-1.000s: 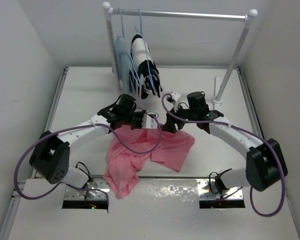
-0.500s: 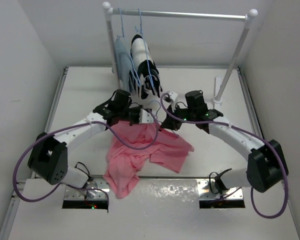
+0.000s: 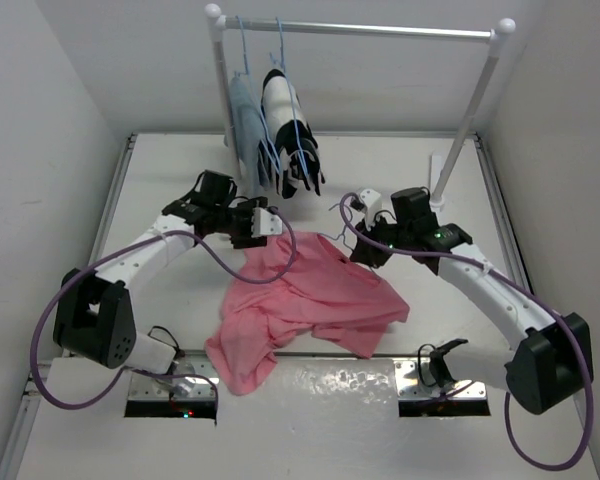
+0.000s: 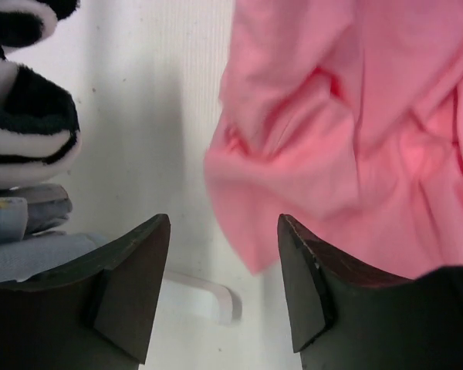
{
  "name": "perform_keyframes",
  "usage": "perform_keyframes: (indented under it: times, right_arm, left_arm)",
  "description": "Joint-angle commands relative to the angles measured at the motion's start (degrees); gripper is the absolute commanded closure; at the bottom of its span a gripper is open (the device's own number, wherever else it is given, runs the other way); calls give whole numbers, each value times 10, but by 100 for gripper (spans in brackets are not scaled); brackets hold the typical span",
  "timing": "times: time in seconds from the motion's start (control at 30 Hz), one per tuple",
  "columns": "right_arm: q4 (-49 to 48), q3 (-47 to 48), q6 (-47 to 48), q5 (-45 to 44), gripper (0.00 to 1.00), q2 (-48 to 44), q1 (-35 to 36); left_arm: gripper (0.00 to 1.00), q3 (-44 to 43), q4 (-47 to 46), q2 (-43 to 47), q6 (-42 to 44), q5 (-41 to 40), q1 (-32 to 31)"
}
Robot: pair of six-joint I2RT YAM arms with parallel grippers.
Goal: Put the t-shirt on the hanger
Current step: Place the T-shirt on the hanger, then place the hanger at the clothesline.
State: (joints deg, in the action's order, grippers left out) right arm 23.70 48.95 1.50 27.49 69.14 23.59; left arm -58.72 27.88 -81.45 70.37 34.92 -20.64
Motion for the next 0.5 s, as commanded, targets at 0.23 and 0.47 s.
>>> perform_keyframes:
  times: [0.23, 0.47]
  right_arm:
    - [143, 82, 20, 10, 100, -47, -1]
    - [334, 205, 11, -95, 100, -28, -33]
  left_arm:
    - [30, -31, 56, 29, 5, 52, 17]
    - [29, -27, 46, 49, -35, 70, 12]
